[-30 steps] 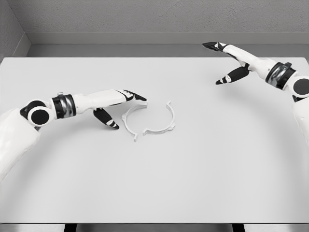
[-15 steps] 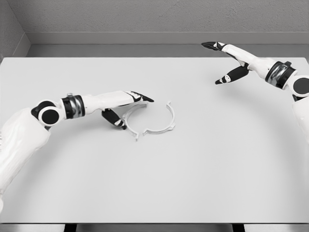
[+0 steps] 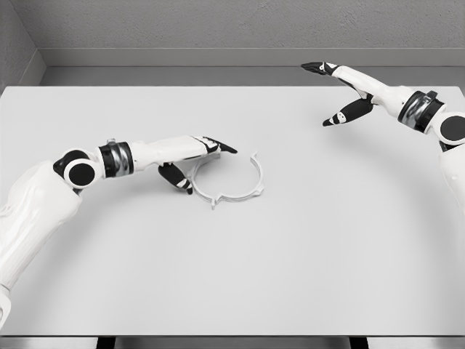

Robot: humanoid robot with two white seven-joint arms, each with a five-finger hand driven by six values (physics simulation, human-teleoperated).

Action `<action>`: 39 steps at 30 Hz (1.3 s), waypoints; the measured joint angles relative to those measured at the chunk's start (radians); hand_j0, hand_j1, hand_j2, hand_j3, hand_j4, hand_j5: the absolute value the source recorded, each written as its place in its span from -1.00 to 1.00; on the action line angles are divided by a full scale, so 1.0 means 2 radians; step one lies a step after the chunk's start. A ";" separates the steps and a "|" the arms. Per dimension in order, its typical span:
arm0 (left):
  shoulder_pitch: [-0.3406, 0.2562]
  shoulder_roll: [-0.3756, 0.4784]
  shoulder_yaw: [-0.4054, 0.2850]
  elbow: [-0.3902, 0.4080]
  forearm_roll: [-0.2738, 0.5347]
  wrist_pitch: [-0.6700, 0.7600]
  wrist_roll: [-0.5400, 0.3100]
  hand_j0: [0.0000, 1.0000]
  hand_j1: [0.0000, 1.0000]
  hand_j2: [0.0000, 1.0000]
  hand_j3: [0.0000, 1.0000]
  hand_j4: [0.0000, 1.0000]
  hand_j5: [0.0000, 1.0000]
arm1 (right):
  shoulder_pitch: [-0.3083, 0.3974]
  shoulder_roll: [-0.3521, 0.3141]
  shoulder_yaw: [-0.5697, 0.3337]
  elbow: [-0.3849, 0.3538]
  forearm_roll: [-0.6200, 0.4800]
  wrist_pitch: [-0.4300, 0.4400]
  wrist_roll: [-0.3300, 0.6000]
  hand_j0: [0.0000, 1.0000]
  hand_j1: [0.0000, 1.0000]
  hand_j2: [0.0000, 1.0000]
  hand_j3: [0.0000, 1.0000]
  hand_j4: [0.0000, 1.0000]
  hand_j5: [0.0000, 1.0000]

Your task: Assemble PVC drainage pipe clamps

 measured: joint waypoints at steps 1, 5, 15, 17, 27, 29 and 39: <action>0.000 0.000 0.000 0.000 0.000 0.000 0.000 1.00 1.00 1.00 1.00 1.00 1.00 | 0.000 0.000 0.000 0.000 0.000 0.000 0.000 1.00 1.00 1.00 1.00 1.00 1.00; -0.005 0.000 0.000 0.000 0.000 0.000 0.000 1.00 1.00 1.00 1.00 1.00 1.00 | 0.000 0.000 0.000 0.000 0.000 0.000 0.000 1.00 1.00 1.00 1.00 1.00 1.00; -0.013 0.040 0.019 -0.008 0.020 0.000 0.002 1.00 1.00 1.00 1.00 1.00 1.00 | 0.000 0.000 0.002 -0.003 0.000 0.000 0.000 1.00 1.00 1.00 1.00 1.00 1.00; -0.011 0.062 0.036 -0.005 0.026 0.000 0.002 1.00 1.00 1.00 1.00 1.00 1.00 | -0.001 0.000 0.013 -0.007 0.000 0.000 0.000 1.00 1.00 1.00 1.00 1.00 1.00; -0.015 0.100 0.063 0.031 0.029 0.000 -0.002 1.00 1.00 1.00 1.00 1.00 1.00 | -0.012 0.058 0.051 -0.007 0.007 0.000 0.000 1.00 1.00 1.00 1.00 1.00 1.00; -0.015 0.100 0.067 0.038 0.029 0.000 -0.002 1.00 1.00 1.00 1.00 1.00 1.00 | -0.012 0.064 0.057 -0.004 0.011 0.000 0.000 1.00 1.00 1.00 1.00 1.00 1.00; -0.014 0.098 0.078 0.069 0.032 0.000 0.000 1.00 1.00 1.00 1.00 1.00 1.00 | -0.006 0.085 0.085 0.014 0.019 0.000 0.000 1.00 1.00 1.00 1.00 1.00 1.00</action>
